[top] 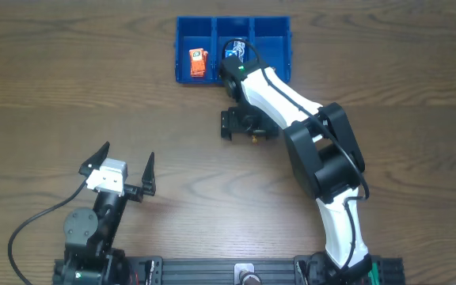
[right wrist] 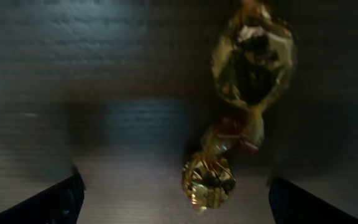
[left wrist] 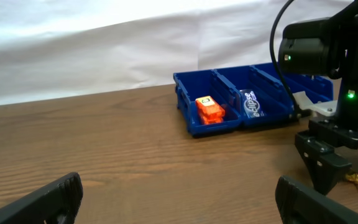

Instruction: Sort Candies Into Trays

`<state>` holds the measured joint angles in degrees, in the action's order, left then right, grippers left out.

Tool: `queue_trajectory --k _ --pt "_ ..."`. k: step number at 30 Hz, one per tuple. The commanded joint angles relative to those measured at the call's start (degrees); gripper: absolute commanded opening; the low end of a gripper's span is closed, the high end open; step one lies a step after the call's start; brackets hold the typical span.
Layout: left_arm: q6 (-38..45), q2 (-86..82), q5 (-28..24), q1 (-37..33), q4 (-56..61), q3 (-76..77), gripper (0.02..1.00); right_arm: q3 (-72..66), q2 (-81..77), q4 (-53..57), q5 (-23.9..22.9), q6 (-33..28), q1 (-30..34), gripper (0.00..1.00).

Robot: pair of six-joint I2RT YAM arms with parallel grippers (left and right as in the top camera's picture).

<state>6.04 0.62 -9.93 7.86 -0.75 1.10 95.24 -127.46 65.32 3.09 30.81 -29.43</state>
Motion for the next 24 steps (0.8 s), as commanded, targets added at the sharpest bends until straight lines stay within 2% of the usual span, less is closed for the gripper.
queue_trajectory --k 1,8,14,18,24 --pt "0.3 -0.3 -0.6 -0.3 -2.7 -0.8 0.996 -0.4 1.1 -0.5 -0.4 1.4 0.5 0.961" --pt "0.3 -0.3 -0.6 -0.3 -2.7 -0.8 0.996 -0.4 1.1 -0.5 -0.4 1.3 2.1 0.893" --pt "0.3 -0.3 -0.6 -0.3 -2.7 -0.8 0.996 -0.4 1.4 -0.5 -0.4 0.8 2.6 0.772" --pt "0.3 -0.3 -0.6 -0.3 -2.7 -0.8 0.996 -0.4 1.9 -0.5 -0.4 0.7 2.6 0.656" --pt "0.3 -0.3 -0.6 -0.3 -2.7 -0.8 0.996 -0.4 2.1 -0.3 -0.4 0.7 2.6 0.590"
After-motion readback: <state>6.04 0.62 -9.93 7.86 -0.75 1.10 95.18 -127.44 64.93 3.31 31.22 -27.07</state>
